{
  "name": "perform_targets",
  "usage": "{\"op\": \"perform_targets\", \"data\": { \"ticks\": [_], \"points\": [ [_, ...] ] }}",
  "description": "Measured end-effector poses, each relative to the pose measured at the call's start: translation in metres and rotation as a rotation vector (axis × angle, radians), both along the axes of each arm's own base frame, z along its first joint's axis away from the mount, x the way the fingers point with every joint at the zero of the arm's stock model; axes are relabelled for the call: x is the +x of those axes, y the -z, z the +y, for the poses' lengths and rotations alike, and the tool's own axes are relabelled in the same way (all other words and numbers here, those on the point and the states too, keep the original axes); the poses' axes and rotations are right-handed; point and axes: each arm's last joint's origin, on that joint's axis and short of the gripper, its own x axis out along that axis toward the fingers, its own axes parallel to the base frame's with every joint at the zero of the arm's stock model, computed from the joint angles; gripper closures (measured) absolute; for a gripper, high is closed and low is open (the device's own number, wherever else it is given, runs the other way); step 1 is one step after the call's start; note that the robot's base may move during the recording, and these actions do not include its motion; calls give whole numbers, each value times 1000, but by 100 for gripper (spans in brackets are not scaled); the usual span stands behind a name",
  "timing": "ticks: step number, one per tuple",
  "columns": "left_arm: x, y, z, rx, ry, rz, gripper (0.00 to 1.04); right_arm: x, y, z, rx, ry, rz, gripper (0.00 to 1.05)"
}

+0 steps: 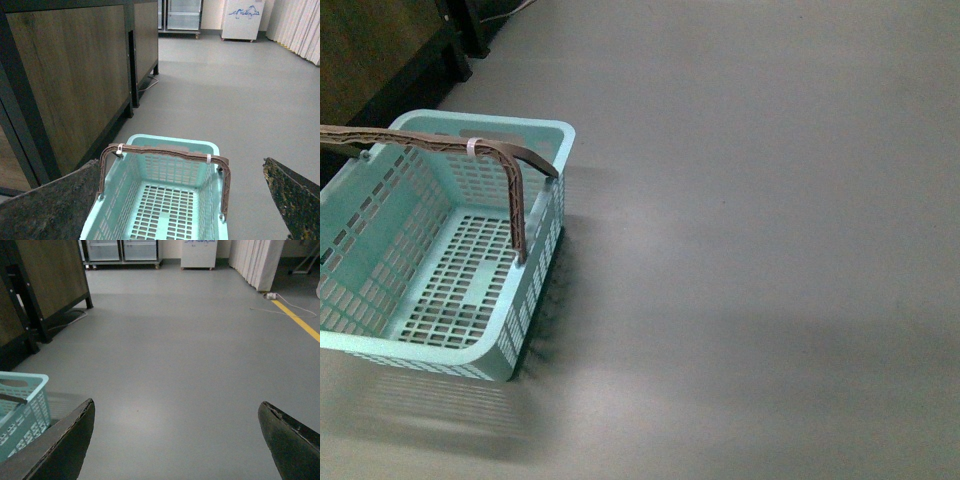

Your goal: Pick lemon and mango into basket

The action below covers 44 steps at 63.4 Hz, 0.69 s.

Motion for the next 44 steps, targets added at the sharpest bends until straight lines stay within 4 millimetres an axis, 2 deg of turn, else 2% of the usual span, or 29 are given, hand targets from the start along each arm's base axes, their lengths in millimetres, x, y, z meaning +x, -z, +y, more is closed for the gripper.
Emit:
{"op": "perform_targets", "data": {
  "ticks": [36, 44],
  "points": [
    [0, 0, 0, -4, -2, 3, 7, 0, 0, 0, 0, 0, 0, 9],
    [6, 3, -2, -209, -93, 365, 7, 0, 0, 0, 0, 0, 0, 9]
  ]
}}
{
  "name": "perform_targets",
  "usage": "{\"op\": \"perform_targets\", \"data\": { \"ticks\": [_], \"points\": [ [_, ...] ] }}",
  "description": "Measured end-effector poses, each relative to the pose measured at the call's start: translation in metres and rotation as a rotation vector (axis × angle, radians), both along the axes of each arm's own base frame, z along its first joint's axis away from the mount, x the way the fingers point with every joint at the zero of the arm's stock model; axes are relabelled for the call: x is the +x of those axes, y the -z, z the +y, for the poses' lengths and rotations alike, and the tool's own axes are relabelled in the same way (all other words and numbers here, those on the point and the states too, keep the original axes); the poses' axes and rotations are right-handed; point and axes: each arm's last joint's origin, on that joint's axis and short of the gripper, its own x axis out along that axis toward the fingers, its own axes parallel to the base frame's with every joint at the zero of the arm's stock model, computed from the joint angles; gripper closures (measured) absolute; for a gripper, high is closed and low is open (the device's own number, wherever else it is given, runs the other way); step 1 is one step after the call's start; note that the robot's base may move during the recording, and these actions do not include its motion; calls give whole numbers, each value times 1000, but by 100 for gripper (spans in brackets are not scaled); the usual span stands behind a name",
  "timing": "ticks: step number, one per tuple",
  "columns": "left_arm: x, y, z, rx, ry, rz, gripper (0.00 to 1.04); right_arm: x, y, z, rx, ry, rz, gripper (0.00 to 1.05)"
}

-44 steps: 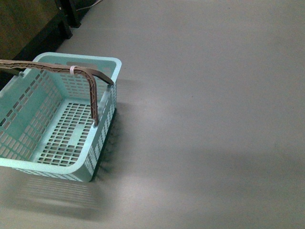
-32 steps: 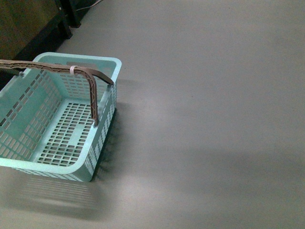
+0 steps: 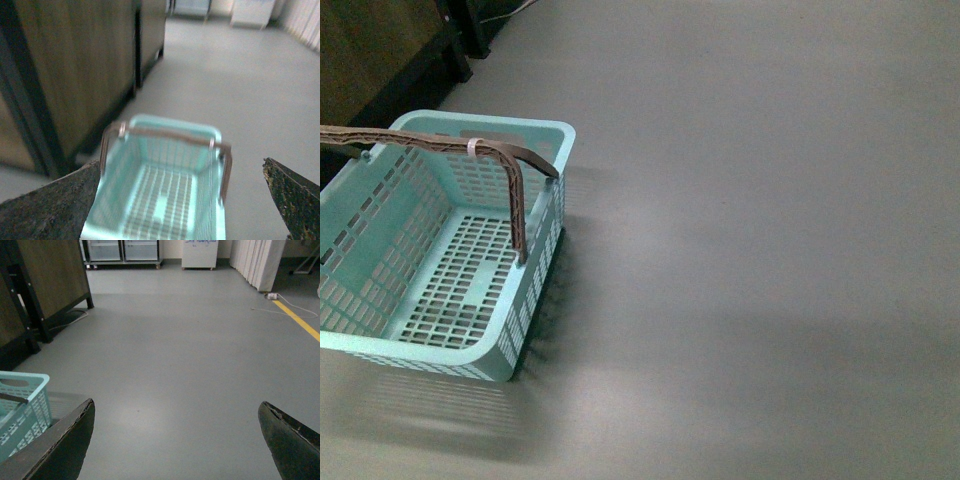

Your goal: Pick lemon and mango into basket

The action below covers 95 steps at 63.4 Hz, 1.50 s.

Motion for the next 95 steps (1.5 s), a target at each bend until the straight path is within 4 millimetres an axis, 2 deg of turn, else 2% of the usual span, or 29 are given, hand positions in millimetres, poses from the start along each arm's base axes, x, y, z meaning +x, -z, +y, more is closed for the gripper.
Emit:
{"op": "perform_targets", "data": {
  "ticks": [5, 15, 28, 33, 37, 47, 54, 59, 72, 85, 95],
  "points": [
    [12, 2, -1, -159, -29, 57, 7, 0, 0, 0, 0, 1, 0, 9],
    [46, -1, 0, -364, -73, 50, 7, 0, 0, 0, 0, 0, 0, 9],
    [110, 19, 7, -565, -231, 63, 7, 0, 0, 0, 0, 0, 0, 9],
    [149, 38, 10, -629, -309, 81, 7, 0, 0, 0, 0, 0, 0, 9],
    [173, 53, 10, -652, -346, 110, 7, 0, 0, 0, 0, 0, 0, 9],
    [212, 82, 6, -695, -430, 156, 7, 0, 0, 0, 0, 0, 0, 9],
    [239, 91, 2, -704, -461, 134, 7, 0, 0, 0, 0, 0, 0, 9],
    [265, 96, -1, -738, -470, 121, 7, 0, 0, 0, 0, 0, 0, 9],
    [324, 119, -7, -788, -490, 158, 7, 0, 0, 0, 0, 0, 0, 9],
    [346, 128, -13, -825, -465, 168, 39, 0, 0, 0, 0, 0, 0, 9],
    [356, 130, -21, -836, -485, 196, 78, 0, 0, 0, 0, 0, 0, 9]
  ]
}}
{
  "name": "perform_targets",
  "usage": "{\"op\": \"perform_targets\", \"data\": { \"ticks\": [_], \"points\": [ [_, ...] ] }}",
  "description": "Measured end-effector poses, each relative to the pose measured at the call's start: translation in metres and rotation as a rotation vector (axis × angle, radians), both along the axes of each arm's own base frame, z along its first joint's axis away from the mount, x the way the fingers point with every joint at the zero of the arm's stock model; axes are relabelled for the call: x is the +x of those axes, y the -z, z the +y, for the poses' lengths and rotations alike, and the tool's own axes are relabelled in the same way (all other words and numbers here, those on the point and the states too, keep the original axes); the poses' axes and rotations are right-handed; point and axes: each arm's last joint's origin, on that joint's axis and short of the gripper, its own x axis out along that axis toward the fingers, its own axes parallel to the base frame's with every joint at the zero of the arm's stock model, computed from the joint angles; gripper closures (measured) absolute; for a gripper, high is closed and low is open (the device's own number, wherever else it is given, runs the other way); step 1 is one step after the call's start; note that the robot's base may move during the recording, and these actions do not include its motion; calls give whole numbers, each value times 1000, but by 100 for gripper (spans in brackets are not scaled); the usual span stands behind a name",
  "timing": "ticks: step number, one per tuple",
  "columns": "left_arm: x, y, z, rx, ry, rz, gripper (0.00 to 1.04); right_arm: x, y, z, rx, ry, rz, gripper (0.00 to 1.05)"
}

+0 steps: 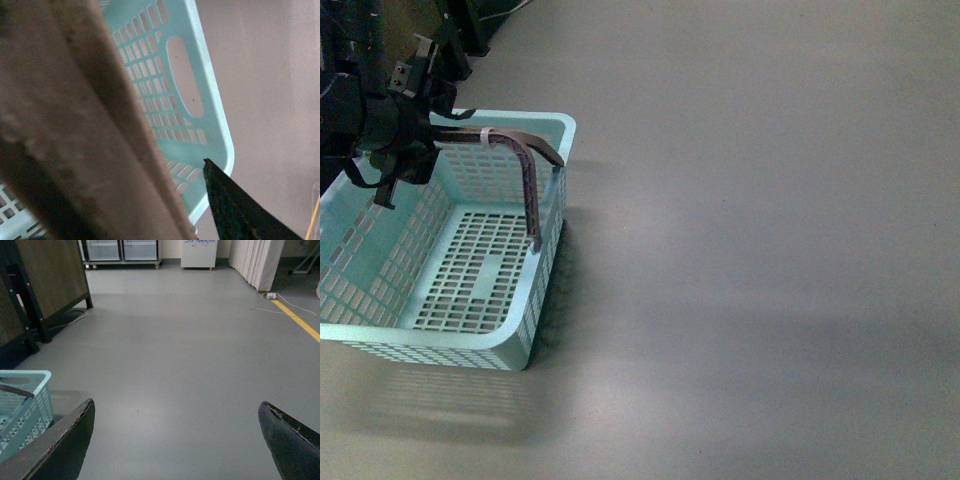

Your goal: Pick lemon and mango into basket

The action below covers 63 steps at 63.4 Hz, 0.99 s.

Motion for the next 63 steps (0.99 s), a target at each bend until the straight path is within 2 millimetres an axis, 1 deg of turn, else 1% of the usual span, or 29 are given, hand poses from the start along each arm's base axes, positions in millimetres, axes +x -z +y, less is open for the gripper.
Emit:
{"op": "perform_targets", "data": {
  "ticks": [3, 7, 9, 19, 24, 28, 30, 37, 41, 46, 47, 50, 51, 56, 57, 63],
  "points": [
    [0, 1, 0, -52, -36, -4, 89, 0, 0, 0, 0, 0, 0, 9],
    [0, -1, 0, -113, -51, -24, 98, 0, 0, 0, 0, 0, 0, 9],
    [-2, -3, 0, -126, -48, -26, 100, 0, 0, 0, 0, 0, 0, 9],
    [-26, -8, 0, -110, -23, -14, 100, 0, 0, 0, 0, 0, 0, 9],
    [-52, -23, 1, -128, -6, -18, 100, 0, 0, 0, 0, 0, 0, 9],
    [-73, -47, 2, -152, 7, -46, 100, 0, 0, 0, 0, 0, 0, 9],
    [-78, -53, 3, -156, 10, -56, 100, 0, 0, 0, 0, 0, 0, 9],
    [-103, -91, 5, -196, 20, -129, 100, 0, 0, 0, 0, 0, 0, 9],
    [-114, -110, 6, -221, 21, -163, 100, 0, 0, 0, 0, 0, 0, 9],
    [-136, -150, 7, -275, 35, -246, 100, 0, 0, 0, 0, 0, 0, 9],
    [-143, -162, 7, -289, 39, -271, 100, 0, 0, 0, 0, 0, 0, 9],
    [-157, -186, 8, -313, 42, -321, 100, 0, 0, 0, 0, 0, 0, 9],
    [-164, -197, 8, -322, 44, -342, 100, 0, 0, 0, 0, 0, 0, 9],
    [-189, -230, 10, -350, 50, -410, 100, 0, 0, 0, 0, 0, 0, 9],
    [-197, -238, 10, -355, 51, -431, 100, 0, 0, 0, 0, 0, 0, 9],
    [-229, -267, 12, -370, 58, -505, 100, 0, 0, 0, 0, 0, 0, 9]
  ]
}}
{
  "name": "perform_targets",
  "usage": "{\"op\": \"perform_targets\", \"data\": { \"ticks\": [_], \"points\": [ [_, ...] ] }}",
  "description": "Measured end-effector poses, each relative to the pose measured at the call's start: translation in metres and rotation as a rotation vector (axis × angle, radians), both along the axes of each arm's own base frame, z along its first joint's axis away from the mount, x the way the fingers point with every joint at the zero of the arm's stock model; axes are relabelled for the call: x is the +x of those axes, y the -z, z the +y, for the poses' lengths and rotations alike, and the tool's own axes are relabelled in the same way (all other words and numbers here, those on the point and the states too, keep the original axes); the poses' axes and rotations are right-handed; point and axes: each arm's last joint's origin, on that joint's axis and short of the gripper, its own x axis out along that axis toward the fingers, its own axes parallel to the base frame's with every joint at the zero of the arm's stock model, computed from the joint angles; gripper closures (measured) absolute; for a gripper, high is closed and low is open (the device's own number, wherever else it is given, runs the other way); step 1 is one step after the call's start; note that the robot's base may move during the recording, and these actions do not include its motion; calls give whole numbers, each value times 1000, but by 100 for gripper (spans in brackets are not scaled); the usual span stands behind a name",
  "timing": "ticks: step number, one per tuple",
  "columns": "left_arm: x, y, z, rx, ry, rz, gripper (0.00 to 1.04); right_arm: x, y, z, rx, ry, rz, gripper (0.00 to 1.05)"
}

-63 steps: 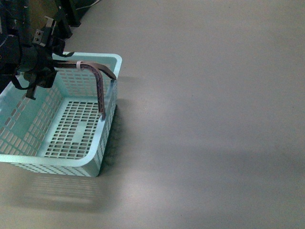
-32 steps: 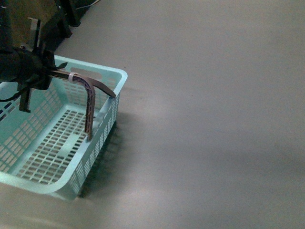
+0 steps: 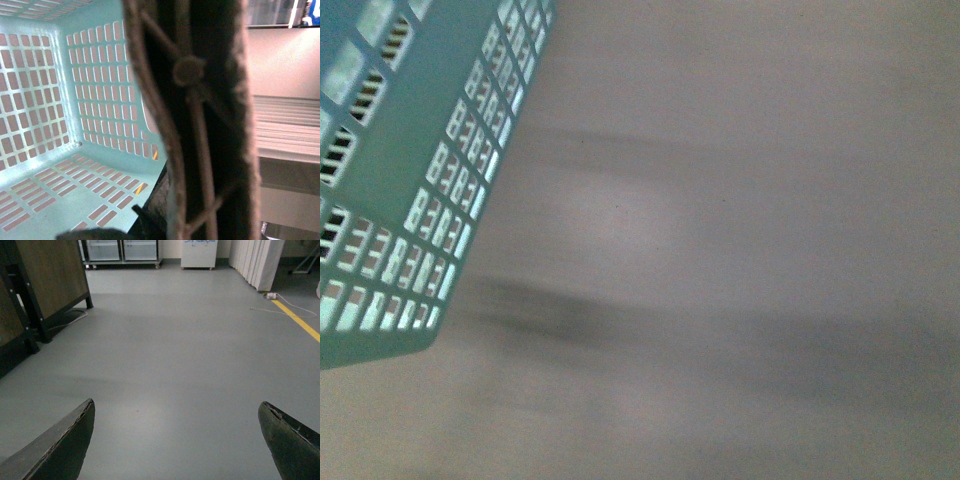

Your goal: Pick lemon and mango into basket

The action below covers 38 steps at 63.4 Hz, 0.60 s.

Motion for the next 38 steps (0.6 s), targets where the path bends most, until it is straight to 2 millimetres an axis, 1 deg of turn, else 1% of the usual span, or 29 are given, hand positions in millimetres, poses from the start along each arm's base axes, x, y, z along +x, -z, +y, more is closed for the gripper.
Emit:
{"op": "perform_targets", "data": {
  "ticks": [2, 5, 9, 38],
  "points": [
    [-12, -8, 0, 0, -1, -17, 100, 0, 0, 0, 0, 0, 0, 9],
    [-24, -13, 1, 7, -10, -19, 100, 0, 0, 0, 0, 0, 0, 9],
    [-31, -16, 1, 16, -18, -21, 100, 0, 0, 0, 0, 0, 0, 9],
    [-30, -14, 1, 32, -16, -10, 100, 0, 0, 0, 0, 1, 0, 9]
  ]
}}
